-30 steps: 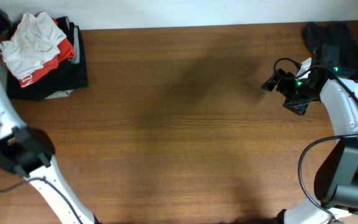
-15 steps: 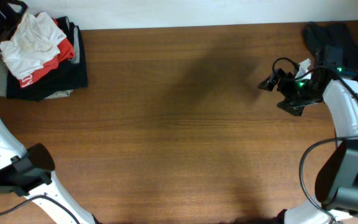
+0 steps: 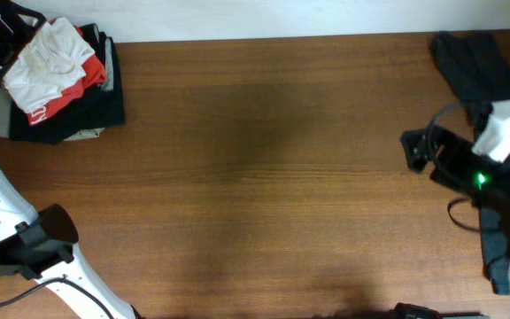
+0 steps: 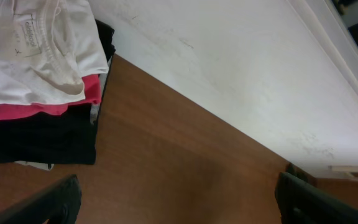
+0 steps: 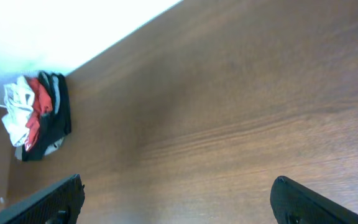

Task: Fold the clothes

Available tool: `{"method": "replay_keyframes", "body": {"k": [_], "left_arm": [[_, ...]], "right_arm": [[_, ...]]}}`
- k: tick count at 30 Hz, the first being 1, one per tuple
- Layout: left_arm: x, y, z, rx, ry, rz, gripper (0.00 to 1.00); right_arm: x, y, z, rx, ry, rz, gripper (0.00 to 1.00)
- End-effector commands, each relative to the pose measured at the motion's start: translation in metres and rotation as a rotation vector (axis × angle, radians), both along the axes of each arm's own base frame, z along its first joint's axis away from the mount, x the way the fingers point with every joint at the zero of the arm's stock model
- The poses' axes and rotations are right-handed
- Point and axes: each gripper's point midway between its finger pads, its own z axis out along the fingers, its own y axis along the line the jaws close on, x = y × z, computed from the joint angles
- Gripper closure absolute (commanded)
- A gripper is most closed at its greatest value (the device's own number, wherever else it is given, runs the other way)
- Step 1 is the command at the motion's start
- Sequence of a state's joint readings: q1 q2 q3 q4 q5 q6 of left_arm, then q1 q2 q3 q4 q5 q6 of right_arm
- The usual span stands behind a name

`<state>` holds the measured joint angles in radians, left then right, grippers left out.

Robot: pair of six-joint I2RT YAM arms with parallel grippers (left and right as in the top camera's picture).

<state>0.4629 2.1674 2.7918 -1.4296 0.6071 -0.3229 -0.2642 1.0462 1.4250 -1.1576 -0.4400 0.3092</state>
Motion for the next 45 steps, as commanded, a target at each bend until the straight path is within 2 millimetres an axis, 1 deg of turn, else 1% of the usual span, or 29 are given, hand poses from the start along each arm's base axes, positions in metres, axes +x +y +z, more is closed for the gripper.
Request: {"method": "replay_keyframes", "body": {"k": [1,5,8,14,32,39,43,45], "left_arm": [[0.0,-0.003,-0.001,-0.014,0.001,-0.011,0.01],[0.0,-0.003,-0.001,-0.013,0.001,-0.011,0.01],[0.001,-0.003,-0.001,-0.013,0.002,-0.011,0.01],[0.001,-0.003,-0.001,-0.013,0.002,-0.011,0.01],[0.0,-0.003,-0.001,-0.013,0.001,-0.011,0.01],[0.0,-0.003,-0.001,-0.013,0.001,-0.011,0.01],[0.001,-0.003,-0.001,-0.013,0.001,-0.011,0.01],[0.001,-0.003,-0.001,-0.013,0.001,-0.011,0.01]], "right_arm": [[-0.019,-0.003,0.012,-0.052,-0.045,-0.027,0.01],[-0.04,0.0,0.015,-0.067,-0.049,-0.042,0.01],[-0.046,-0.002,0.011,-0.076,-0.029,-0.056,0.01],[-0.047,-0.002,0.005,-0.068,0.003,-0.054,0.01],[-0.048,-0.002,0.003,-0.066,0.015,-0.055,0.01],[-0.053,-0.003,-0.005,-0.071,0.052,-0.06,0.01],[-0.056,-0.009,-0.007,-0.122,0.016,-0.085,0.01],[-0.054,-0.007,-0.005,-0.167,-0.048,-0.047,0.01]]}}
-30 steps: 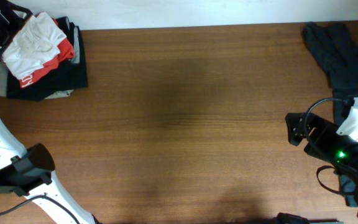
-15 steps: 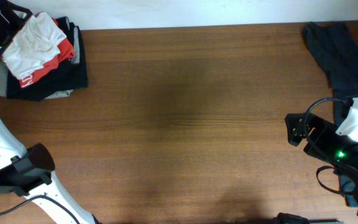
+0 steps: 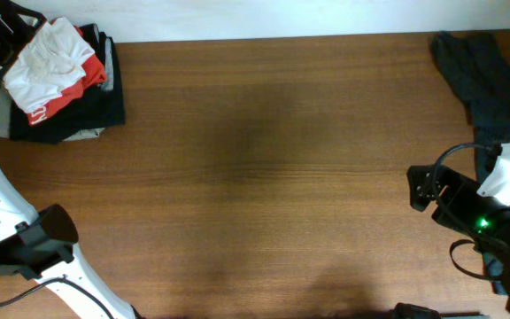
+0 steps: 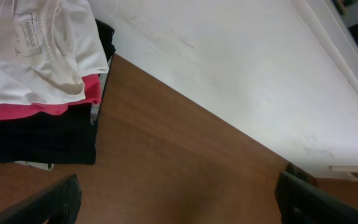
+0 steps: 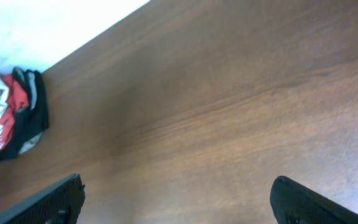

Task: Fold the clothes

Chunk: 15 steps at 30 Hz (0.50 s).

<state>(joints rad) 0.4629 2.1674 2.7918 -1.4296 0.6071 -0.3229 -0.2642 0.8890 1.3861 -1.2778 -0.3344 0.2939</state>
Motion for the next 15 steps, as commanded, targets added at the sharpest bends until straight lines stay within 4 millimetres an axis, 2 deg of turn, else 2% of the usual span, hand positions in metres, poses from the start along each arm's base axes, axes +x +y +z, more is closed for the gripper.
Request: {"method": "replay_keyframes", "body": {"k": [1,7,15], "left_arm": [[0.0,-0.003,-0.001,-0.013,0.001,-0.011,0.01],[0.0,-0.003,-0.001,-0.013,0.001,-0.011,0.01],[0.001,-0.003,-0.001,-0.013,0.001,-0.011,0.01]], "right_arm": [[-0.002,0.0,0.001,-0.116,-0.104,0.056,0.01],[-0.001,0.027,-0.012,-0.204,-0.344,0.197,0.01],[0.001,0.041,-0.059,-0.228,-0.559,0.246,0.01]]}}
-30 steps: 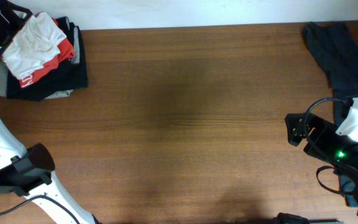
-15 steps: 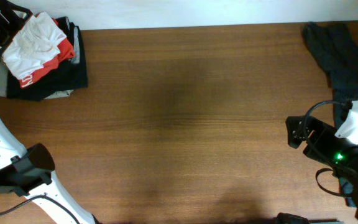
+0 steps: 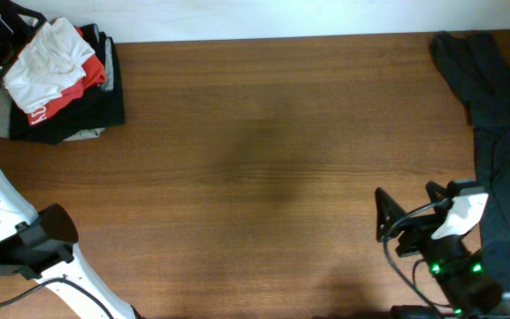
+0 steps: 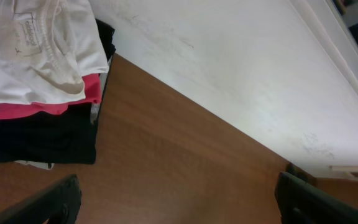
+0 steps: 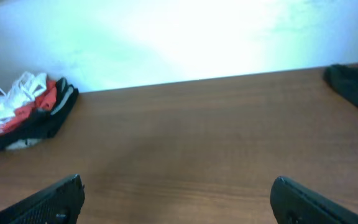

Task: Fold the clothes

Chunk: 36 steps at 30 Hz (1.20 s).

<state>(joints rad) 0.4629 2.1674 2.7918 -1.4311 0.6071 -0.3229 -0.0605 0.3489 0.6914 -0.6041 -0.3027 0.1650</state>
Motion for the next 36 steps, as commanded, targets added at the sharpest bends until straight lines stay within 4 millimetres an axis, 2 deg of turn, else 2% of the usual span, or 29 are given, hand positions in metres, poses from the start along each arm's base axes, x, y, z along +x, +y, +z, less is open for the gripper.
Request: {"method": "replay_keyframes", "body": {"k": [1,7,13,17,36], "left_arm": [[0.001,-0.003,-0.001,-0.012,0.0,-0.011,0.01],[0.001,-0.003,-0.001,-0.013,0.0,-0.011,0.01],[0.001,-0.003,-0.001,-0.013,0.0,-0.011,0.01],[0.001,-0.003,-0.001,-0.012,0.0,-0.011,0.01],[0.001,-0.003,-0.001,-0.013,0.0,-0.011,0.01]], "right_arm": [[0.005,0.005,-0.024,-0.017,-0.061,0.022,0.01],[0.019,0.011,-0.041,-0.019,-0.216,0.046,0.01],[0.021,0.012,-0.056,-0.01,-0.296,0.046,0.01],[0.014,0.012,-0.054,-0.011,-0.351,0.046,0.01],[0.018,0.001,-0.044,-0.01,-0.425,-0.033,0.01]]}}
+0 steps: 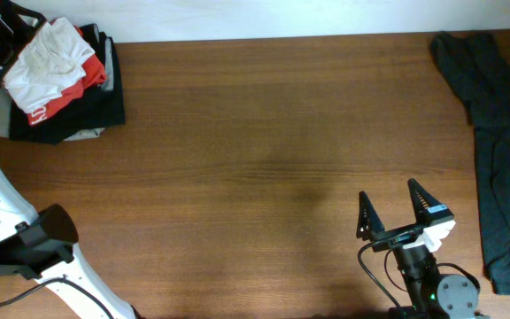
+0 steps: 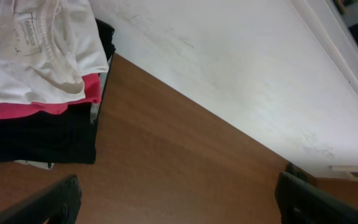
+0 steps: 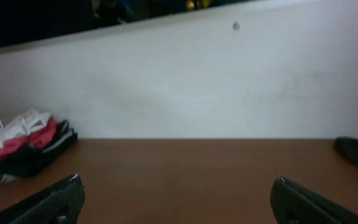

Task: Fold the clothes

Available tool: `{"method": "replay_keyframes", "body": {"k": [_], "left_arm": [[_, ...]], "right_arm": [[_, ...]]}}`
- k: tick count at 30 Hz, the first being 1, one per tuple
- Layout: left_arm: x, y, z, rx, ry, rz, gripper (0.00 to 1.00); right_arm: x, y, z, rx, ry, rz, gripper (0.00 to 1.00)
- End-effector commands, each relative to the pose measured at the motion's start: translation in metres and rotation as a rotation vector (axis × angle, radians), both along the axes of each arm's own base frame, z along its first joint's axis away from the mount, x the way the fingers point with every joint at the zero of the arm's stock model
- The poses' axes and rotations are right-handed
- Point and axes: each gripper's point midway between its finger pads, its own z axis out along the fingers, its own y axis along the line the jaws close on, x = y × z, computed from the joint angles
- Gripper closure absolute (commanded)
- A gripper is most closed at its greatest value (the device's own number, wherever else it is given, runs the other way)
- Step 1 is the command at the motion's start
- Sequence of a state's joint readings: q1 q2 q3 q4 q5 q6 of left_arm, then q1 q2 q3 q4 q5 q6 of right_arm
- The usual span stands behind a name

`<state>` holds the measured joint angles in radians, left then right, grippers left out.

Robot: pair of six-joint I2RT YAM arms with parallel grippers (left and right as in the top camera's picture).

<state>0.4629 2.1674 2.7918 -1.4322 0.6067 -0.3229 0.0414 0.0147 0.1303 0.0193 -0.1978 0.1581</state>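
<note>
A pile of folded clothes, white on red on black, lies at the table's far left corner; the same pile of clothes fills the upper left of the left wrist view. A dark unfolded garment stretches along the right edge. My right gripper stands open at the front edge, right of centre, with nothing between its fingers. My left gripper hangs open beside the pile, over bare wood, with nothing between its fingers. In the overhead view the left gripper is out of sight.
The white left arm's base stands at the front left. A white wall runs along the table's far edge. The brown table top lies between the pile and the dark garment.
My right gripper has moved left and back toward the front edge, and its camera now looks level across the table at the wall. The left arm is unchanged.
My right arm stood over the dark garment at the right edge. It then lay nearer the front, then at the front edge beside the garment. Now it rests at the front, open. The garment lies flat along the right edge. The left gripper stayed by the pile.
</note>
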Motion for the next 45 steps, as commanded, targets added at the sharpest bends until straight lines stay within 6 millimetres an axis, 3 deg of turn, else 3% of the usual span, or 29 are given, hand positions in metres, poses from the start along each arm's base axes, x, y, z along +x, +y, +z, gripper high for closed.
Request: {"method": "replay_keyframes", "body": {"k": [1,11,14,20,45], "left_arm": [[0.001,-0.003,0.0,-0.012,-0.001,-0.011,0.01],[0.001,-0.003,0.0,-0.012,-0.001,-0.011,0.01],[0.001,-0.003,0.0,-0.012,-0.001,-0.011,0.01],[0.001,-0.003,0.0,-0.012,-0.001,-0.011,0.01],[0.001,-0.003,0.0,-0.012,-0.001,-0.011,0.01]], "right_arm": [[0.002,-0.004,-0.001,0.014,-0.04,-0.026,0.02],[0.008,-0.004,-0.02,0.014,-0.039,-0.029,0.01],[0.01,-0.004,-0.033,0.011,0.013,-0.032,0.01],[0.011,-0.004,-0.078,-0.001,0.196,-0.033,0.01],[0.011,-0.004,-0.078,-0.001,0.199,-0.03,0.01]]}}
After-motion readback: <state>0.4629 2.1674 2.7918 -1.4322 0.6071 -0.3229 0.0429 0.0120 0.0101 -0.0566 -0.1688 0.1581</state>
